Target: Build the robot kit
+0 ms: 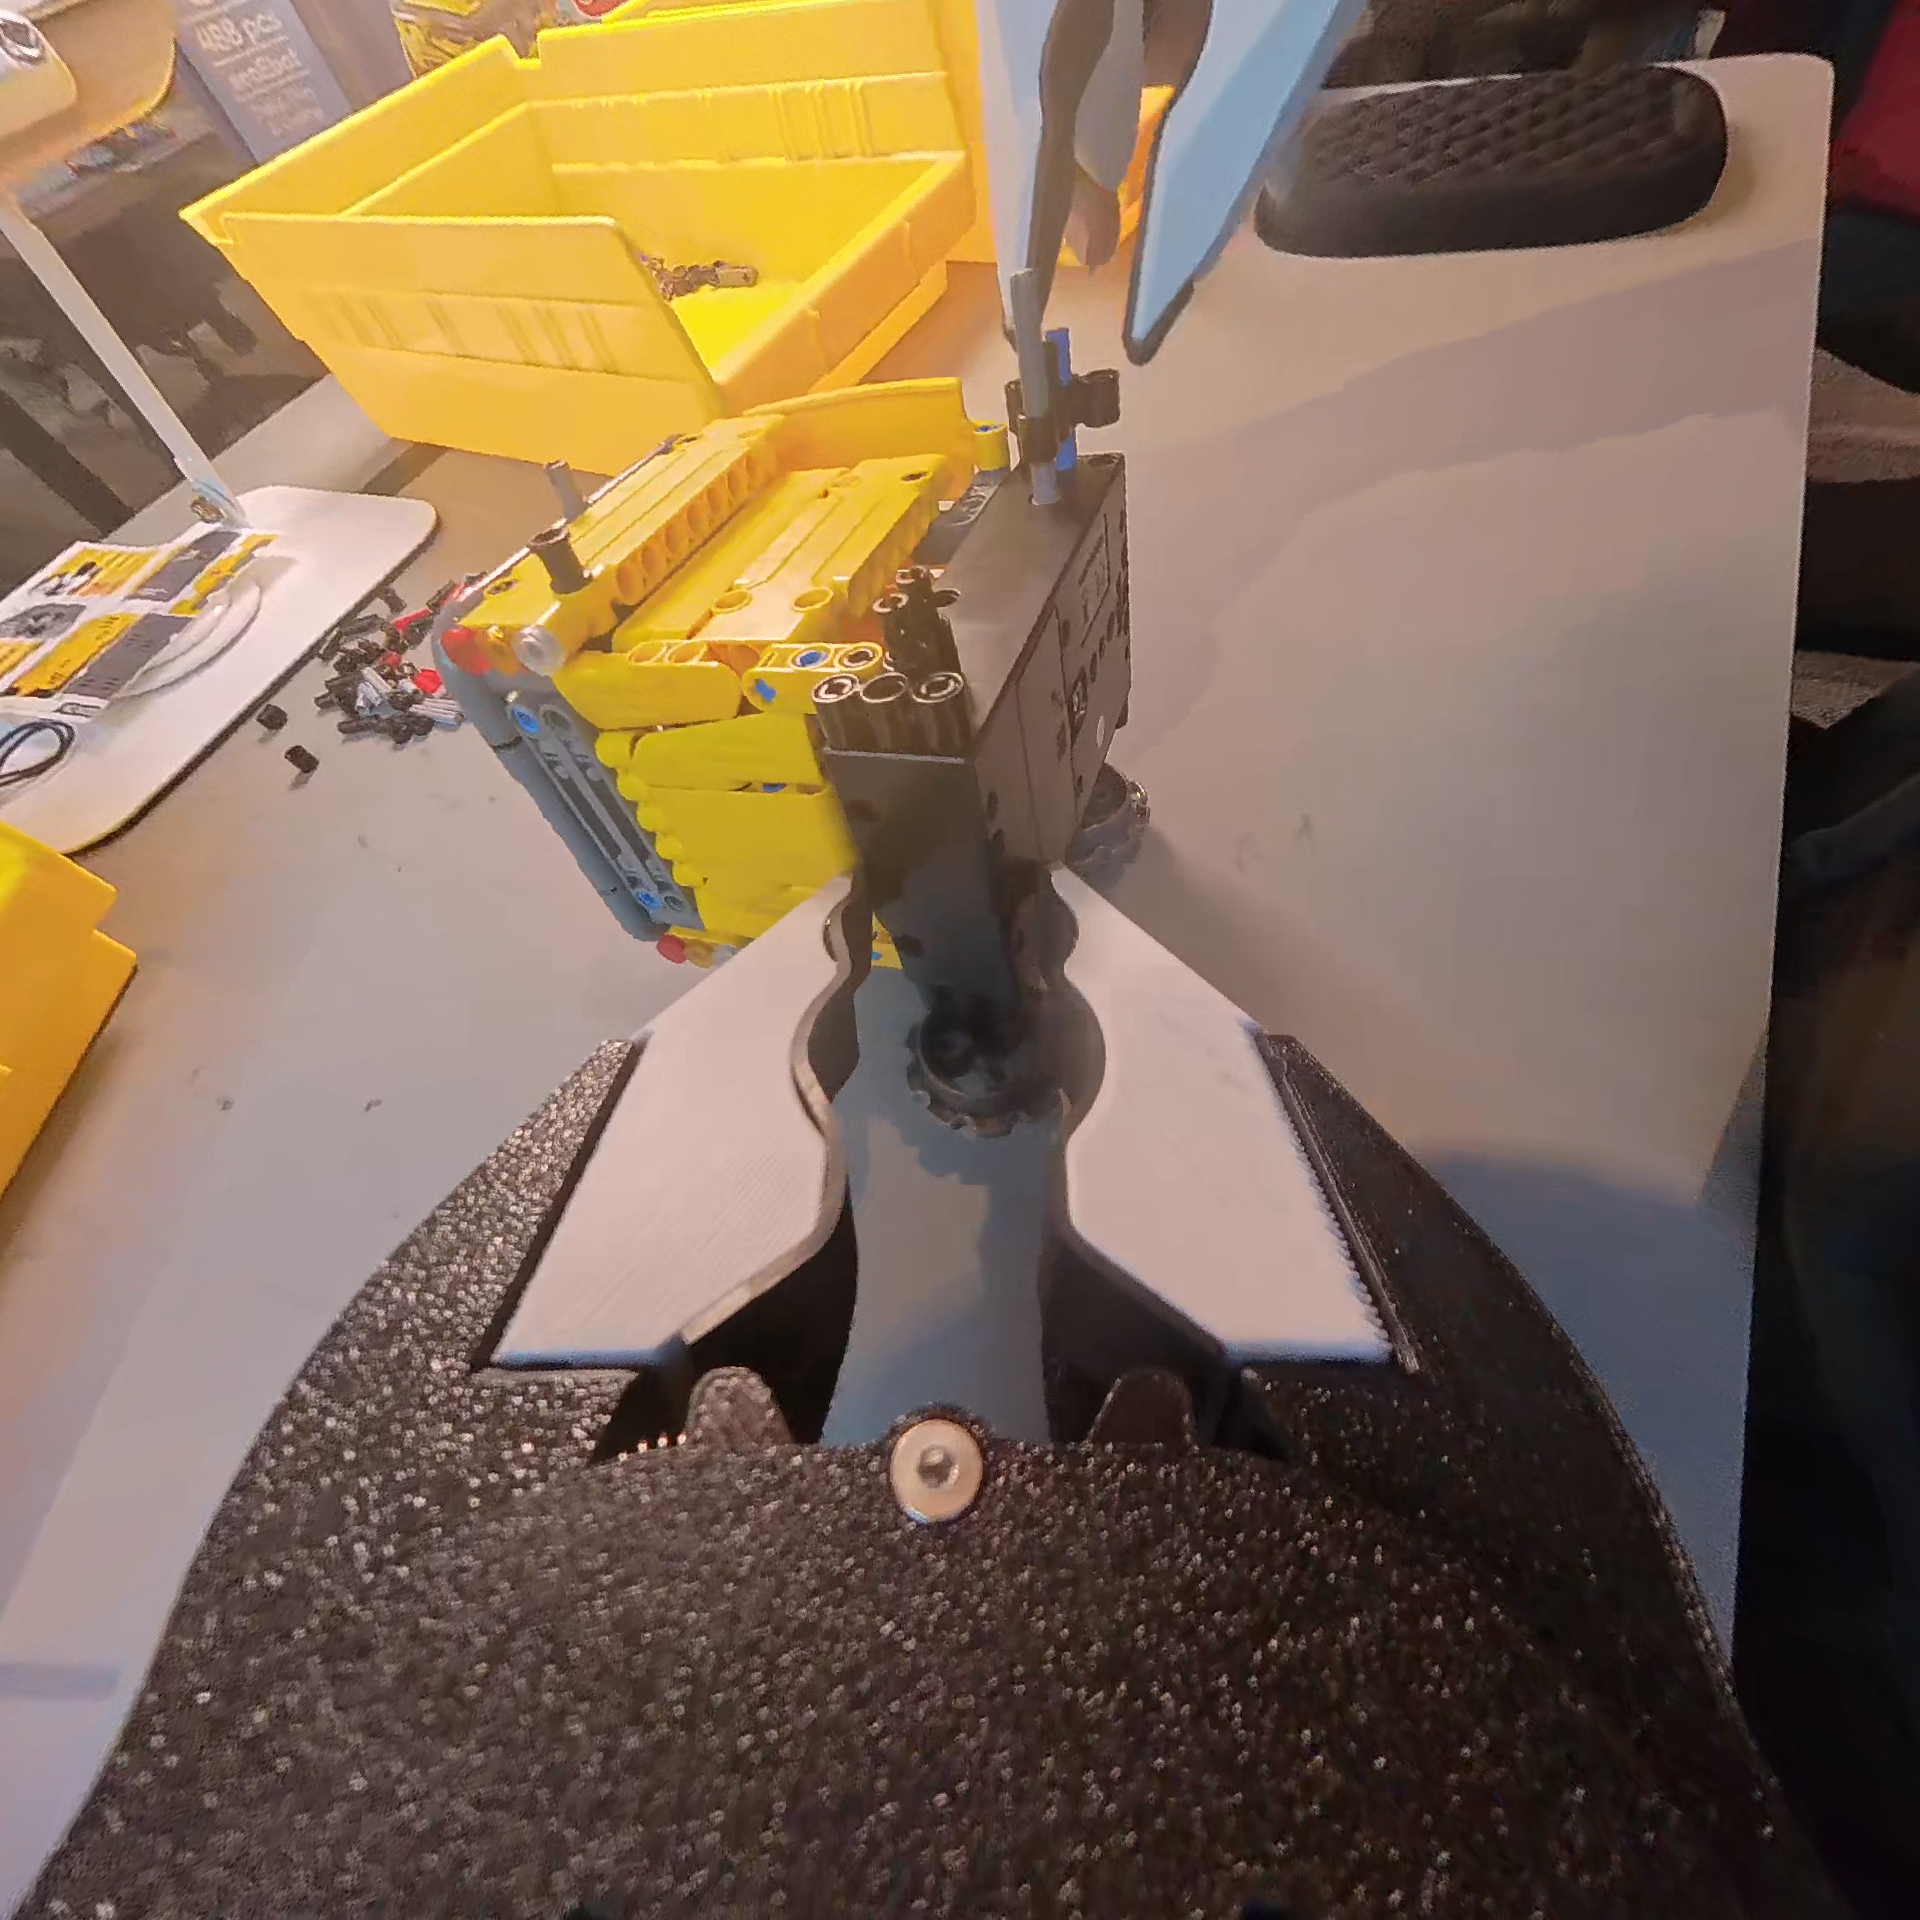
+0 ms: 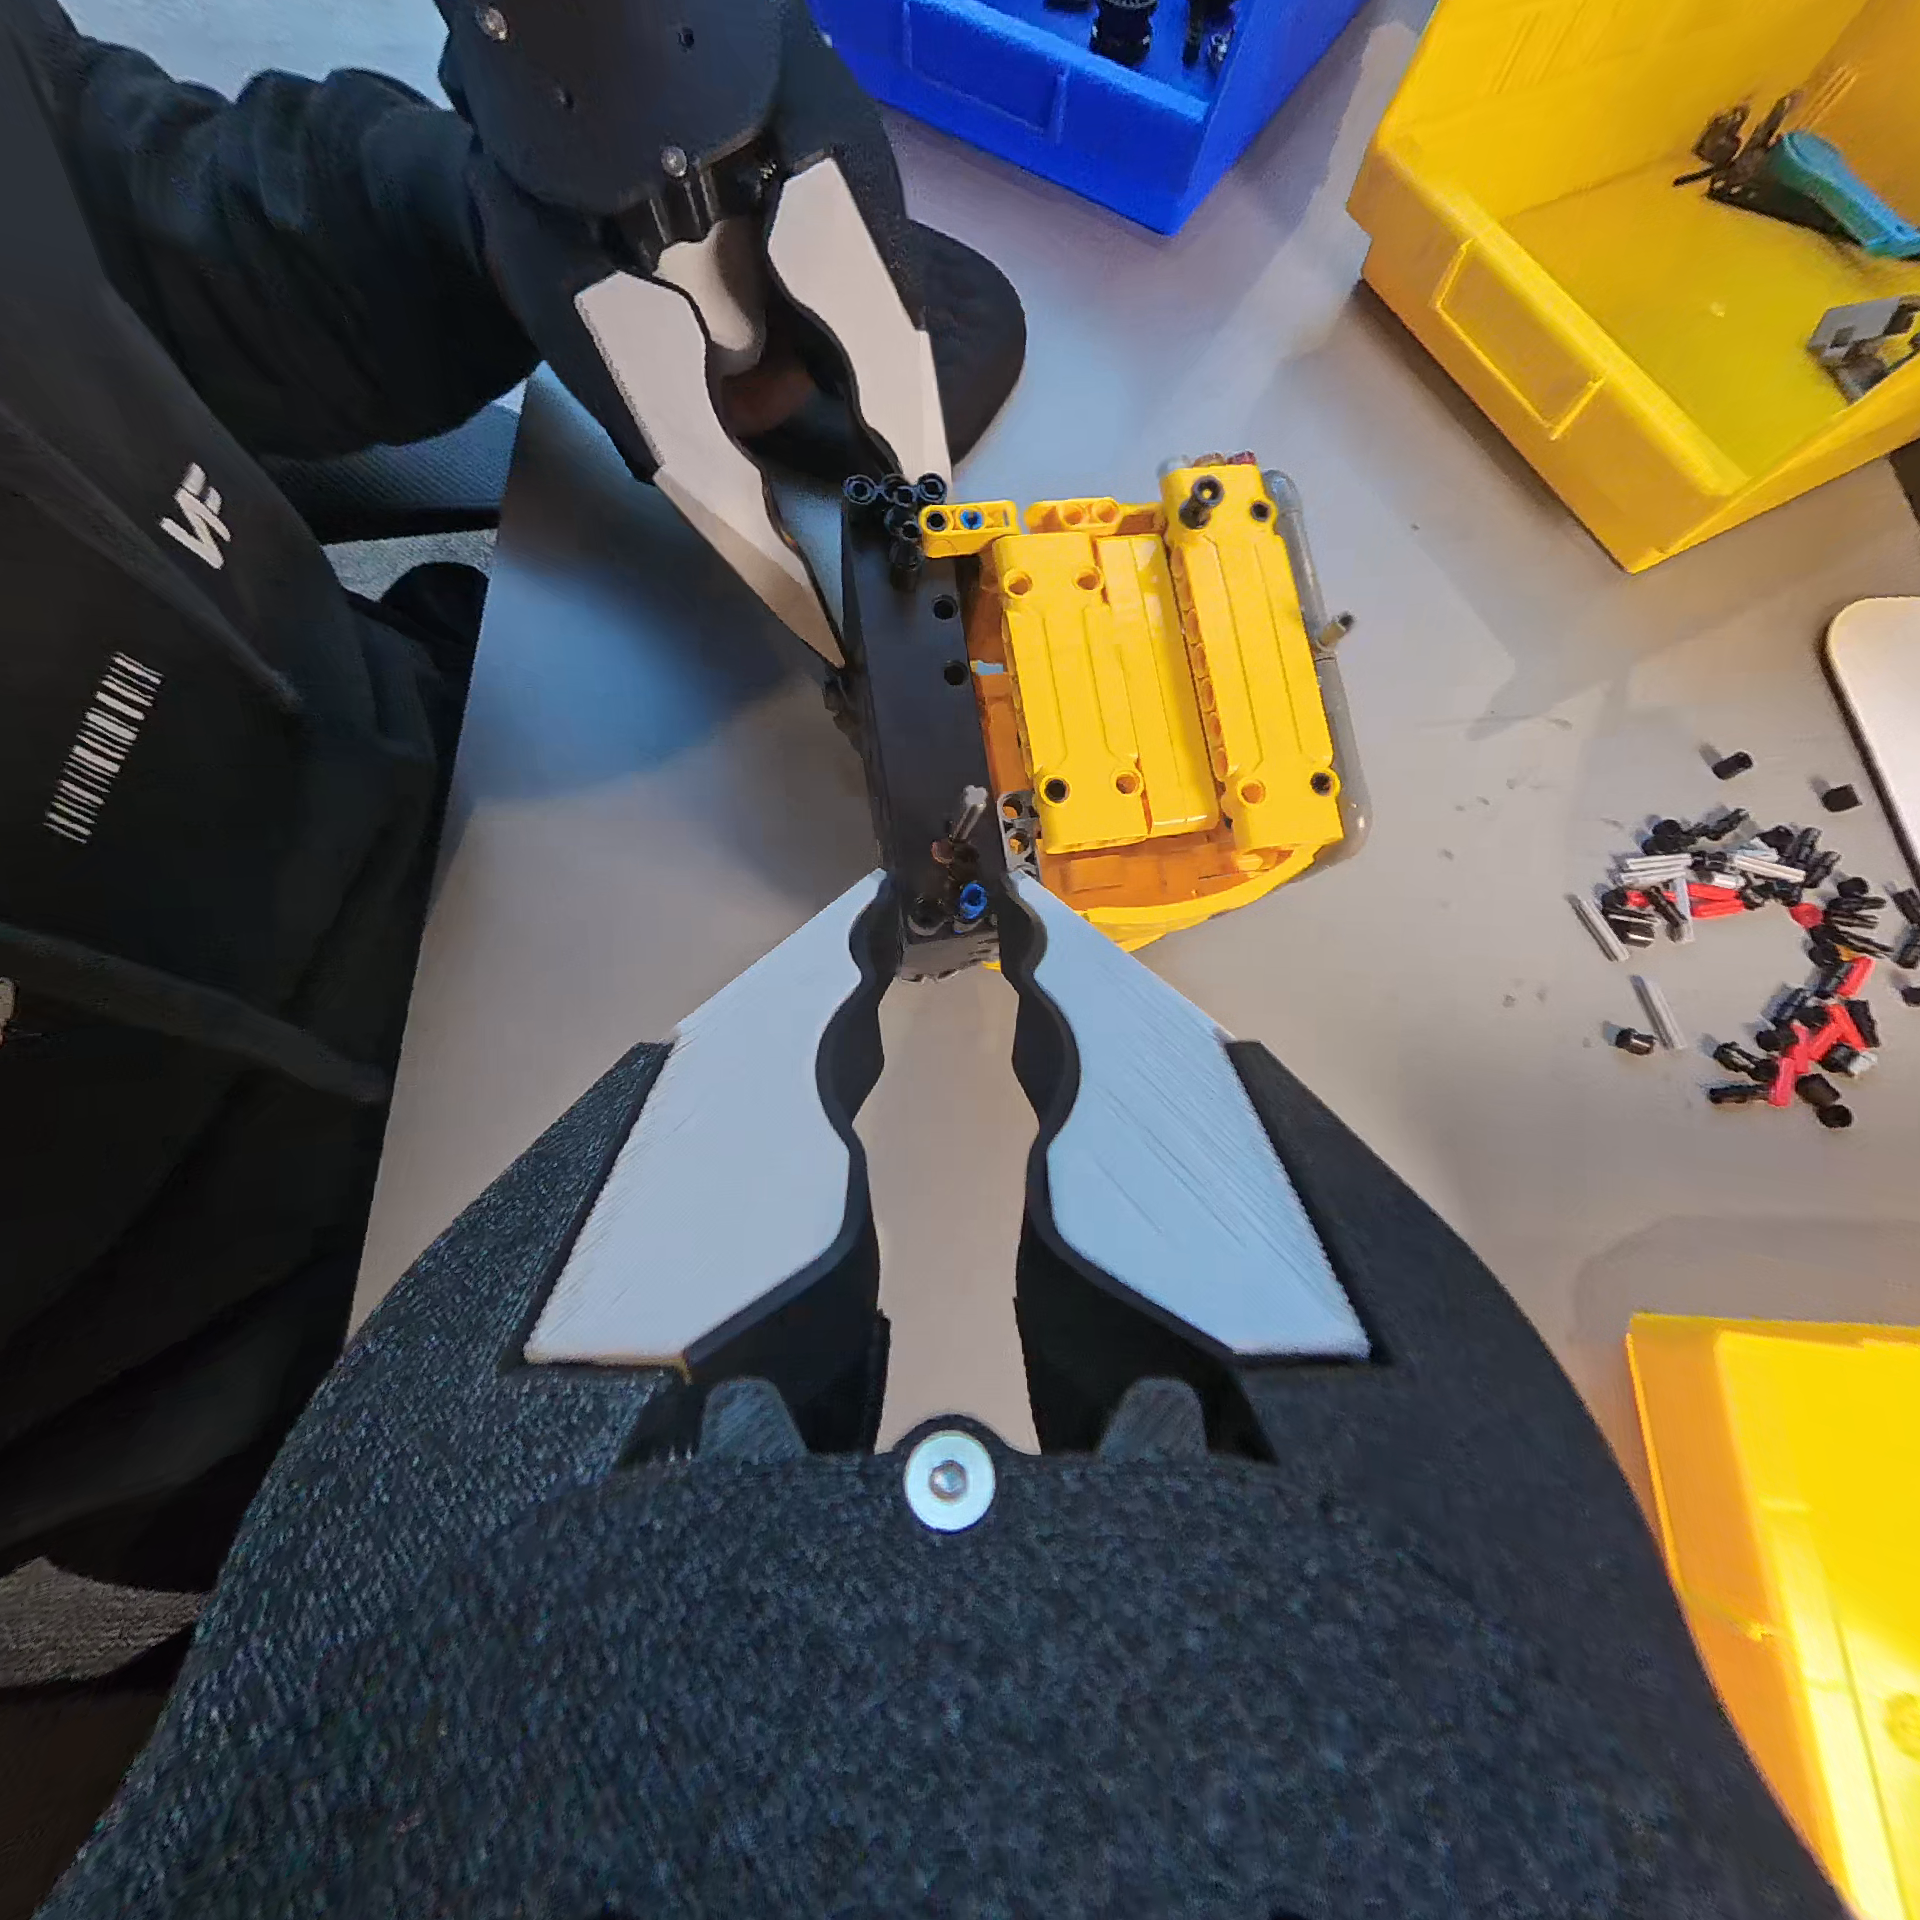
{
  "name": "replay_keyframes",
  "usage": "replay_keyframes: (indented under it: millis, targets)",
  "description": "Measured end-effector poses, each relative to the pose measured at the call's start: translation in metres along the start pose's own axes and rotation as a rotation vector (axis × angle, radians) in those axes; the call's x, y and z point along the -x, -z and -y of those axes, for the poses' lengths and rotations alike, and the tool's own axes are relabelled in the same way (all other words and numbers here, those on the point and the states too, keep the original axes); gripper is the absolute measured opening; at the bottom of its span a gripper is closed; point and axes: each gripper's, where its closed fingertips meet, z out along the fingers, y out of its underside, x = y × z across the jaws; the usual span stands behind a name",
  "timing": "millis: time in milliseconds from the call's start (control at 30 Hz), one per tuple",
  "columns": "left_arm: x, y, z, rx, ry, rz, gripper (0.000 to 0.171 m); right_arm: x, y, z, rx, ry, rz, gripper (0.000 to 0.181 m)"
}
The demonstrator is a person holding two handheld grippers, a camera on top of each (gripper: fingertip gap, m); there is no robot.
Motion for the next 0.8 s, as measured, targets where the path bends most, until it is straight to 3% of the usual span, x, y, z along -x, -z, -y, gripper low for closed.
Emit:
replay_keyframes:
  millis: [367,633,800]
  targets:
    - [-0.008,0.001,0.001,-0.036,0.043,-0.055,0.029,0.000,-0.002,-0.009,0.138,0.070,-0.011,0.019]
    - [-0.001,-0.003,0.008,-0.085,0.167,-0.095,0.045,0.002,-0.003,-0.011,0.169,0.127,-0.062,0.019]
    - [0.002,-0.004,0.008,-0.070,0.162,-0.071,0.031,0.003,-0.001,-0.012,0.134,0.108,-0.068,0.019]
